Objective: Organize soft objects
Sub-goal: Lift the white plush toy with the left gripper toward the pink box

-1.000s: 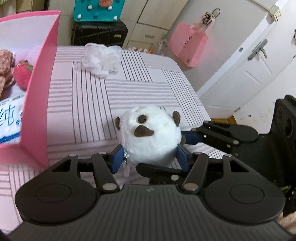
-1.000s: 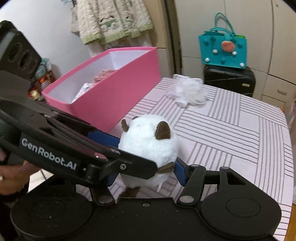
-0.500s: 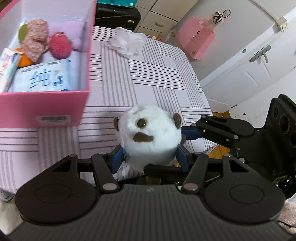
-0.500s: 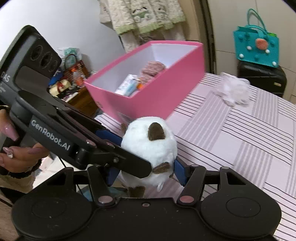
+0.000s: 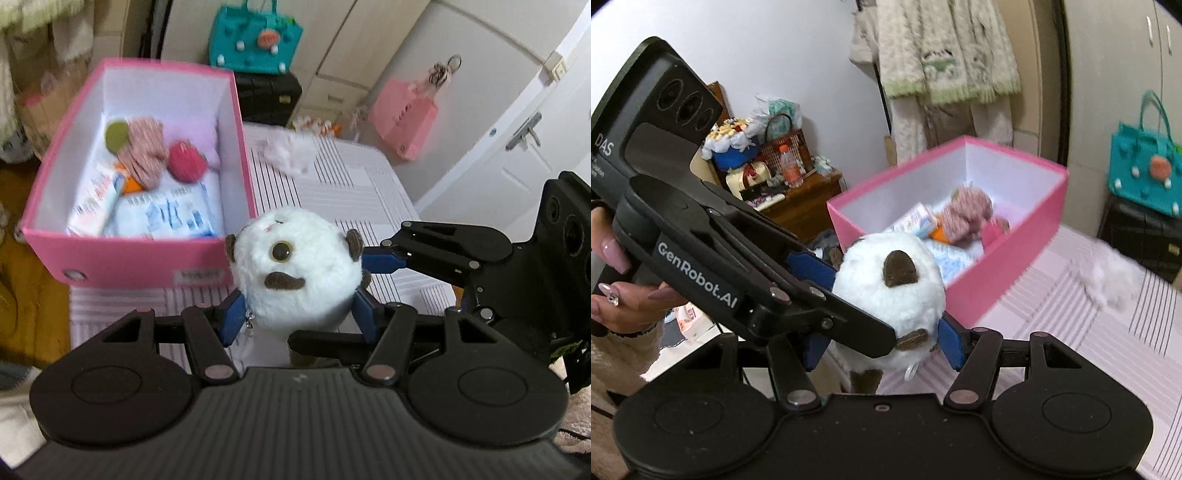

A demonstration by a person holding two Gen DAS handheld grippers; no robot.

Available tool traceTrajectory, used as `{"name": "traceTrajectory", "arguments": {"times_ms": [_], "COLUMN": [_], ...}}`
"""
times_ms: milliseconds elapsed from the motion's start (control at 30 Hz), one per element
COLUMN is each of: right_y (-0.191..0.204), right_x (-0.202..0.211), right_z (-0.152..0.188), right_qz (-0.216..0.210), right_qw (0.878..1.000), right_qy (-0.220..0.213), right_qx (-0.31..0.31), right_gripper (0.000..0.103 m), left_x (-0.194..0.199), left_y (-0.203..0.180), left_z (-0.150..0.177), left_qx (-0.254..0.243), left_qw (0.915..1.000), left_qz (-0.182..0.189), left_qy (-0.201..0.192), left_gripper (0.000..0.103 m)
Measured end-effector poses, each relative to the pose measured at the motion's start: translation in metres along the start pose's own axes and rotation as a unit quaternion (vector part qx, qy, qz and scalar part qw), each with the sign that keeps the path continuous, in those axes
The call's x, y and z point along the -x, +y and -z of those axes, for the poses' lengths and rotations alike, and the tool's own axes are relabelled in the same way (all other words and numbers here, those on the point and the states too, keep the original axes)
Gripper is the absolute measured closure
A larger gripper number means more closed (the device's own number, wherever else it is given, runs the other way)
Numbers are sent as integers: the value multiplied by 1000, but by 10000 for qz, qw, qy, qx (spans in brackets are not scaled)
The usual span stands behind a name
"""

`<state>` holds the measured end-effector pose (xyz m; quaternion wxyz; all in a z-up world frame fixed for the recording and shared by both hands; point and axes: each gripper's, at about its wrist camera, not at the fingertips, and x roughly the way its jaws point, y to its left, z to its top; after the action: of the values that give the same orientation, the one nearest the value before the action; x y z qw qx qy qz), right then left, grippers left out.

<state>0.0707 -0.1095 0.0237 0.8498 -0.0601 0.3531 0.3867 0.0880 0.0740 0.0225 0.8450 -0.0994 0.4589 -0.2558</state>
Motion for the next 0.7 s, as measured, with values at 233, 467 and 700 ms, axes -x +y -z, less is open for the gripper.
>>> {"name": "traceTrajectory", "arguments": {"times_ms": [233,467,700], "right_y": [2,-16,-38], "right_x": [-4,-21,-44], "right_z": [-27,-56,-79], "right_qz": [172,179,184], "right_qw": [9982,9955,9939], "right_qy": [-485,-848,-994], "right_qx": [297,392,442], "right_gripper": [36,36,36], "left_x": [14,16,1], "left_y": [16,28,52], "left_z": [-26,-52,-83], "left_qx": [-34,-120,22], "left_qw": [9989,9953,9939], "left_qz": [0,-132,-182], "left_qy": [-461,-953,-1091], "left_gripper": [44,44,44]}}
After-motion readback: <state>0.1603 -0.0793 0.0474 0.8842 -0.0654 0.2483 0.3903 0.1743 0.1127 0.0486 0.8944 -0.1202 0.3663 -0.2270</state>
